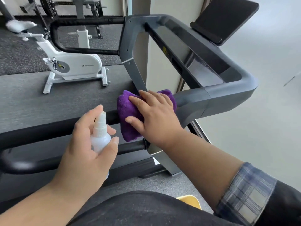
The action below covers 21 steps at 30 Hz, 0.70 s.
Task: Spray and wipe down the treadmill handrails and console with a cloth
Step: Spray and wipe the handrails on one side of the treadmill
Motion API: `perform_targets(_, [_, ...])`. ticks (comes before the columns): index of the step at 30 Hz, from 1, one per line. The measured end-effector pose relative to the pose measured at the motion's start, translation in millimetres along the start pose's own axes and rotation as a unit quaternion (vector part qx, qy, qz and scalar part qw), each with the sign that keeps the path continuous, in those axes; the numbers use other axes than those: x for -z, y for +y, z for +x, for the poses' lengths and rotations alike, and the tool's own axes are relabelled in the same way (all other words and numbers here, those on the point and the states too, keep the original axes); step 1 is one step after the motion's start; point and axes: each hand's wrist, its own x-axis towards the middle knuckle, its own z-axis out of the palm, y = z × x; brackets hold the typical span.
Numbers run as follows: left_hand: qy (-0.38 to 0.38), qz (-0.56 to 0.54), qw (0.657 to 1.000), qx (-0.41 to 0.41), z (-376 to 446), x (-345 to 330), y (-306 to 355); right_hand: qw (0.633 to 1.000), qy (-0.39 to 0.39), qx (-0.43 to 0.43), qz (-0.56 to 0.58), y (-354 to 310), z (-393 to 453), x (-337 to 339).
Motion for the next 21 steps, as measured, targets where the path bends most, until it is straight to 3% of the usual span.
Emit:
perform_targets(3, [0.025, 0.011, 1.000, 0.000, 3, -5, 9, 0.999, -0.008, 0.015, -0.040, -11, 2, -7])
perform_targets(6, [0.045, 0.030, 0.999, 0.008, 6, -7, 17, 0.997, 0.051, 0.060, -0.023, -15, 5, -15])
perform_targets(10, [0.070, 0.044, 0.997, -0.010, 18, -2, 26, 0.985, 0.122, 0.118, 0.035, -15, -3, -31])
perform_targets(15, [0.063, 0.070, 0.995, -0.022, 39, -2, 44, 0.959, 0.156, 0.179, 0.152, -12, -17, -41])
perform_targets(18, [0.038, 0.104, 0.994, -0.006, 47, -13, 50, 0.944, 0.116, 0.215, 0.221, -10, -36, -44])
perform_targets(21, [-0.001, 0.122, 0.992, 0.021, 54, -25, 50, 0.939, 0.000, 0.151, 0.309, -4, -63, -45])
